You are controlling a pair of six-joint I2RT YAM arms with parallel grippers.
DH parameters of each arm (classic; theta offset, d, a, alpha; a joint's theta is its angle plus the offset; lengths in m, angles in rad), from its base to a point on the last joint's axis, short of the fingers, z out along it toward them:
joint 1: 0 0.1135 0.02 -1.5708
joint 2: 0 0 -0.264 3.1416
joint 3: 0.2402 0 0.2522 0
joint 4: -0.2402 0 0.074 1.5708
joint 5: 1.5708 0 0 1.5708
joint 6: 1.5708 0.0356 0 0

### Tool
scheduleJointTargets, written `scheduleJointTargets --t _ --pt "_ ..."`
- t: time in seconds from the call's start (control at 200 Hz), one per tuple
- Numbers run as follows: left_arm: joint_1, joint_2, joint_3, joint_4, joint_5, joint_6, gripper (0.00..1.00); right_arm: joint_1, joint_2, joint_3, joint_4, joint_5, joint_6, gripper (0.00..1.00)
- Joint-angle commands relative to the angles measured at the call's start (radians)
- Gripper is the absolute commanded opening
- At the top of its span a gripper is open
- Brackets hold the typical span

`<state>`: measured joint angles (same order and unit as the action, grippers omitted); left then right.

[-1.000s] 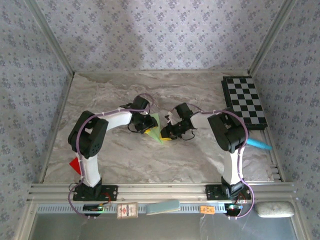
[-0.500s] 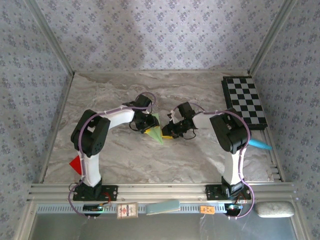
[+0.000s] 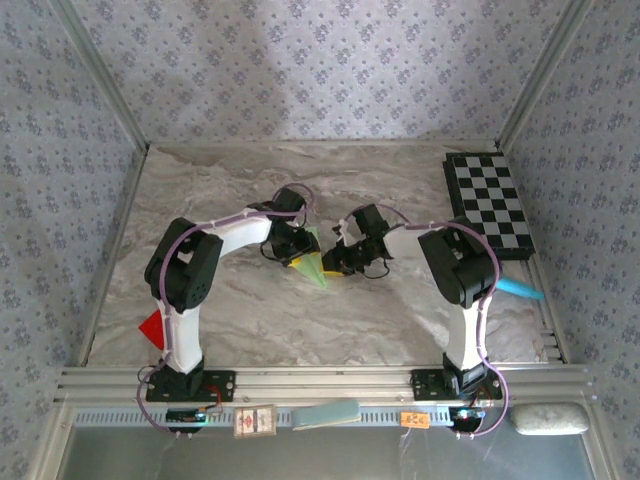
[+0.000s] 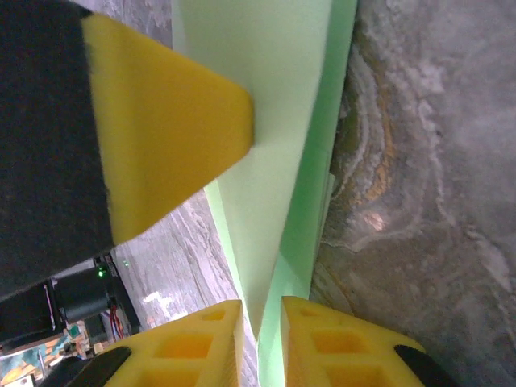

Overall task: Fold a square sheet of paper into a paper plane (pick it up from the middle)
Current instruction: Fourth fold the wing at the center of the table.

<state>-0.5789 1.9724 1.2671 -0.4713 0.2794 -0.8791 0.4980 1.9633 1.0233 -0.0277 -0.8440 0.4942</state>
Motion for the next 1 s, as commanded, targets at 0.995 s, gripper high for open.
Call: scheduleJointTargets --t 0.995 --pt "-0.007 -0.030 0.019 -0.060 -0.007 0.025 0.56 -0.007 0.069 0.031 -0.139 0.100 0.002 0.04"
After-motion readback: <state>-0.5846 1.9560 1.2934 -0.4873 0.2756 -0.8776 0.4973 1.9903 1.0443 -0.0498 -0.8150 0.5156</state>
